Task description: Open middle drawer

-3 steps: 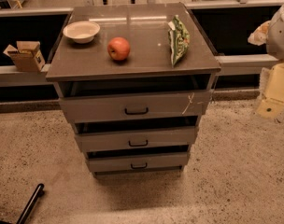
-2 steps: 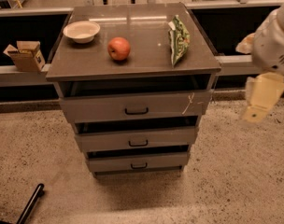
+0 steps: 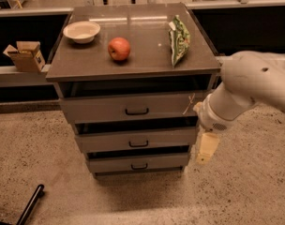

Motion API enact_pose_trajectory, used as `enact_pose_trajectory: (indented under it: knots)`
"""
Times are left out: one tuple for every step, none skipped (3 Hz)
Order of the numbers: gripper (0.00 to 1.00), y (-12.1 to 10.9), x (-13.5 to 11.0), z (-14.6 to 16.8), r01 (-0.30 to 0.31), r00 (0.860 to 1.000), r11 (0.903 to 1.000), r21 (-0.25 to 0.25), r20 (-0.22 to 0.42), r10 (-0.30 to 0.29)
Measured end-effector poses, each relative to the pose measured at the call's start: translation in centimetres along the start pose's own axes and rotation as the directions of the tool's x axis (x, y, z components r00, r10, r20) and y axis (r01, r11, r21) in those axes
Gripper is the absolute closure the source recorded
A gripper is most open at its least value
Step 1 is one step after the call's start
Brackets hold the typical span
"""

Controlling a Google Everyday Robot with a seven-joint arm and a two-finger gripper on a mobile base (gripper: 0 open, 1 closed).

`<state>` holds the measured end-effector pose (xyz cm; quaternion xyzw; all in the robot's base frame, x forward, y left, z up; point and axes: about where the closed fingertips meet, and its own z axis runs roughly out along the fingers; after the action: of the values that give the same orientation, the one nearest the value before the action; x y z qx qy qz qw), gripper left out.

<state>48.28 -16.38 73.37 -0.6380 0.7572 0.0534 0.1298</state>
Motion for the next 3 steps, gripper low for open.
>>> enact_pose_trajectory:
  knots:
    - [0.0, -0.5, 0.2, 0.7, -0.007, 1.0, 0.9999, 0.015, 0.004, 0.007]
    - [0.0, -1.4, 1.0, 2.2, -0.013, 1.0, 0.9991, 0.041, -0.003, 0.013]
    - [0.0, -4.1, 3.5, 6.4, 0.021, 0.999, 0.9946, 0.101, 0.042, -0.025]
